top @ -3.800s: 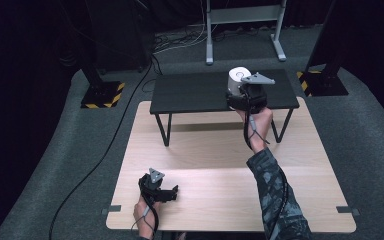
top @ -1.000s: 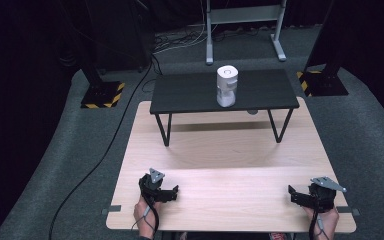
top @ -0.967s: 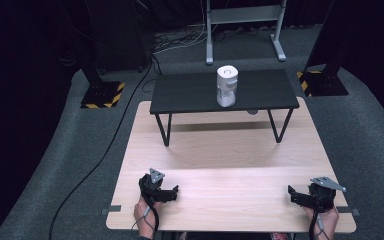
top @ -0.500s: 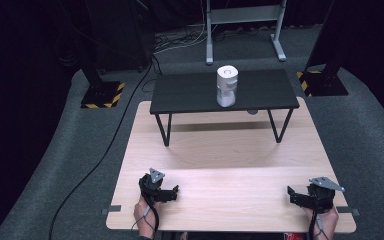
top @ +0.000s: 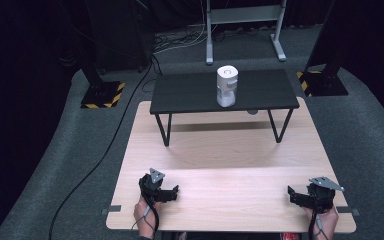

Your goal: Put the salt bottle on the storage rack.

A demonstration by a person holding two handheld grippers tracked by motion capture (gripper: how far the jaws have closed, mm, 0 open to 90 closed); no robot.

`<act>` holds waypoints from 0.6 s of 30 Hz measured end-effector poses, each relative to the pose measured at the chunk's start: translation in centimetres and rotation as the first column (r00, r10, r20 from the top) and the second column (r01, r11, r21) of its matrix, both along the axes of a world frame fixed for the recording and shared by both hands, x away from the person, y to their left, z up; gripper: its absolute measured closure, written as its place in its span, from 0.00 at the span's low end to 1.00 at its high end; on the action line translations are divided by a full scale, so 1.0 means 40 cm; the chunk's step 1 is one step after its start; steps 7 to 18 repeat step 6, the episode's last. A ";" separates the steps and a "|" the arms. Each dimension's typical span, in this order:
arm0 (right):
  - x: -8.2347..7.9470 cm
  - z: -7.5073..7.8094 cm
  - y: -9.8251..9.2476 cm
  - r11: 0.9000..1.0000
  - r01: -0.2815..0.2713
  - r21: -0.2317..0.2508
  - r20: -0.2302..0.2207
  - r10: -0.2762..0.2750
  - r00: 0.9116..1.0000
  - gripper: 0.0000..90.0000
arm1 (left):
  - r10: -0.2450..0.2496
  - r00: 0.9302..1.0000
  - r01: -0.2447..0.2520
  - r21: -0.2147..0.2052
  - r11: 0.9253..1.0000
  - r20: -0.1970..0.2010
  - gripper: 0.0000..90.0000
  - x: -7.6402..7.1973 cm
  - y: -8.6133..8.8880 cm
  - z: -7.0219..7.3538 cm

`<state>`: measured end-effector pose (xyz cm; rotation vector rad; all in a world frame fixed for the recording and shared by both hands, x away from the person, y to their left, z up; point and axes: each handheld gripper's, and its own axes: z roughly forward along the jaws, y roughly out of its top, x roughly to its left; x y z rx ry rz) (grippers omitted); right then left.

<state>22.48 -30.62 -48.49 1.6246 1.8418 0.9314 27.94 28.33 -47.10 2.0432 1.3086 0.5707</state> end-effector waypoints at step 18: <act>0.019 0.010 0.020 0.998 -0.025 -0.051 -0.040 0.023 0.999 0.02 | -0.001 1.000 0.001 -0.001 1.000 -0.001 0.00 0.001 0.001 0.000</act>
